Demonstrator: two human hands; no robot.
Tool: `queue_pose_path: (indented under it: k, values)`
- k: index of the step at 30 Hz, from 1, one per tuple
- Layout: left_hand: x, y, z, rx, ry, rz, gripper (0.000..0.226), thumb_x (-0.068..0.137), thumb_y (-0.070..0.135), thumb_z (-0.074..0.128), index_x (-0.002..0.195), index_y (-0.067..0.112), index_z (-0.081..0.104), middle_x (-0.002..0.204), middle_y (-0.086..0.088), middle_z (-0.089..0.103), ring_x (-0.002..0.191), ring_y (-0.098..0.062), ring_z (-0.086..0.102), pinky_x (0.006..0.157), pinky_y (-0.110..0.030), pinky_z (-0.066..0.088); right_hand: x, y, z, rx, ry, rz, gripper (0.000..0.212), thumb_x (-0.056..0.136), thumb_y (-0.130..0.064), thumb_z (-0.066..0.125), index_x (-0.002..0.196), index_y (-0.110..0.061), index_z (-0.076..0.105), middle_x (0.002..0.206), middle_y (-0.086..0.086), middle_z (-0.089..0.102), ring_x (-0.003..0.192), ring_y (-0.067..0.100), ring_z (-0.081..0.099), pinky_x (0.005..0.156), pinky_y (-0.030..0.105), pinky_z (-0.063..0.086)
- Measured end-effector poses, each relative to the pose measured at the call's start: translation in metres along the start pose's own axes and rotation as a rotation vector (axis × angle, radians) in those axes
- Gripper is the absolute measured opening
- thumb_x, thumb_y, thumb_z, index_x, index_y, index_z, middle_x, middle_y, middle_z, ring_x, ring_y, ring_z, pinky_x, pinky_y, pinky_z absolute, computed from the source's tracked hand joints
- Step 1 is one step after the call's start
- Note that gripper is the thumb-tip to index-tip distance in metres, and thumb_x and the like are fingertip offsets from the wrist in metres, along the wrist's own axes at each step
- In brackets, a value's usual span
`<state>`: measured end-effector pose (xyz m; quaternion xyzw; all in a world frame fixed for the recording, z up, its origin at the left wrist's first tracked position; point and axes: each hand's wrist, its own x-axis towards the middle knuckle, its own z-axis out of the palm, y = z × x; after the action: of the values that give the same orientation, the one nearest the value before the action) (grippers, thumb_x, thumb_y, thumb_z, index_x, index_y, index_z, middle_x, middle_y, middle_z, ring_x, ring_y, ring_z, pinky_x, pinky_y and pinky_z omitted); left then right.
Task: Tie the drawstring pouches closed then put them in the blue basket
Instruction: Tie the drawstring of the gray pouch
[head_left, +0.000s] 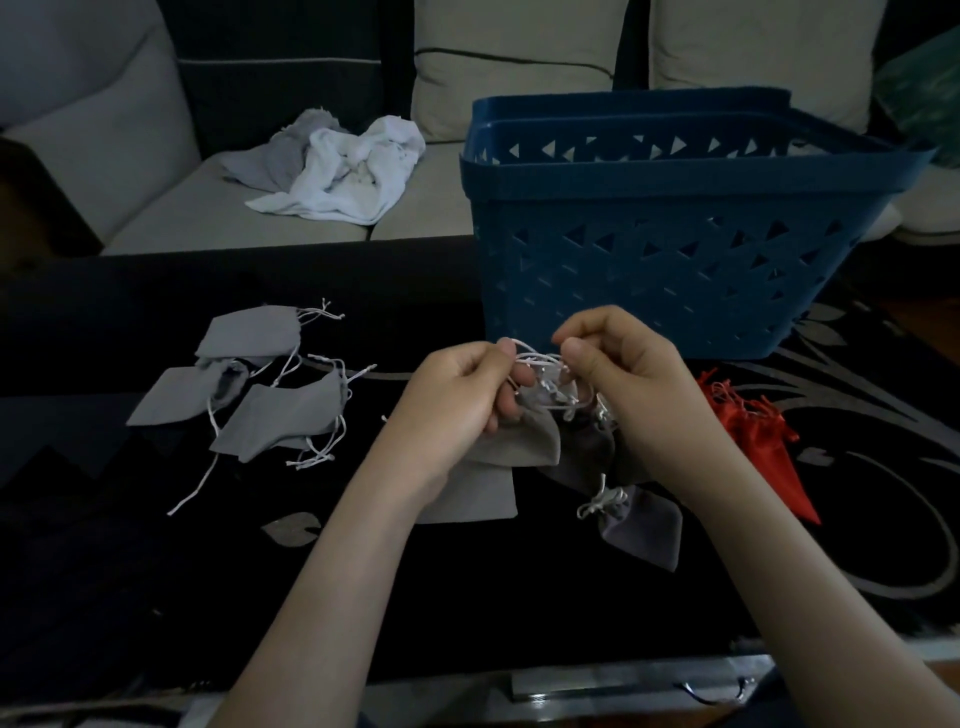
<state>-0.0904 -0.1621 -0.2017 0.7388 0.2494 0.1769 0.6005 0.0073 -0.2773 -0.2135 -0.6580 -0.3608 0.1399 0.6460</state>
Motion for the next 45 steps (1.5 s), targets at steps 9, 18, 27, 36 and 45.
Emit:
queue_pose_path:
  k: [9, 18, 27, 36, 45]
  values:
    - [0.002, -0.004, -0.004, 0.019, -0.020, 0.021, 0.037, 0.100, 0.030, 0.045, 0.080, 0.005, 0.064, 0.048, 0.012, 0.046, 0.044, 0.000, 0.041, 0.045, -0.012, 0.036, 0.001, 0.002, -0.002, -0.231, -0.155, 0.064, 0.018, 0.090, -0.011, 0.061, 0.100, -0.024, 0.067, 0.074, 0.002, 0.064, 0.068, 0.005, 0.058, 0.069, 0.015, 0.045]
    - [0.004, -0.008, -0.018, 0.093, -0.201, -0.060, 0.021, 0.099, 0.006, 0.044, 0.094, 0.011, 0.064, 0.063, 0.004, 0.059, 0.050, 0.003, 0.054, 0.052, -0.011, 0.045, 0.005, 0.013, -0.014, -0.662, 0.045, 0.010, 0.023, 0.094, -0.008, 0.053, 0.108, -0.014, 0.070, 0.101, -0.002, 0.059, 0.094, 0.005, 0.049, 0.074, -0.004, 0.028]
    - [0.001, -0.004, -0.020, 0.173, -0.091, -0.071, 0.037, 0.102, 0.026, 0.039, 0.084, 0.019, 0.071, 0.045, 0.013, 0.050, 0.040, 0.001, 0.043, 0.046, -0.013, 0.036, -0.001, -0.008, -0.010, 0.140, -0.048, 0.163, 0.023, 0.091, -0.005, 0.054, 0.075, -0.016, 0.064, 0.055, 0.002, 0.053, 0.047, 0.010, 0.046, 0.049, 0.020, 0.035]
    - [-0.012, 0.003, 0.000, 0.446, -0.344, 0.068, 0.016, 0.071, 0.039, 0.064, 0.077, 0.026, 0.060, 0.067, 0.014, 0.055, 0.072, -0.005, 0.054, 0.068, -0.025, 0.041, -0.004, -0.012, 0.001, 0.189, -0.275, 0.040, 0.020, 0.092, -0.011, 0.048, 0.082, -0.012, 0.065, 0.068, 0.004, 0.059, 0.065, 0.011, 0.052, 0.062, 0.018, 0.042]
    - [-0.003, -0.001, 0.001, 0.404, -0.081, 0.233, 0.042, 0.098, 0.031, 0.047, 0.059, 0.018, 0.054, 0.051, 0.009, 0.050, 0.049, 0.001, 0.043, 0.051, -0.021, 0.030, 0.000, -0.009, 0.009, 0.087, -0.097, -0.070, 0.034, 0.092, -0.010, 0.056, 0.124, -0.019, 0.047, 0.087, 0.002, 0.058, 0.083, 0.012, 0.057, 0.081, 0.031, 0.047]
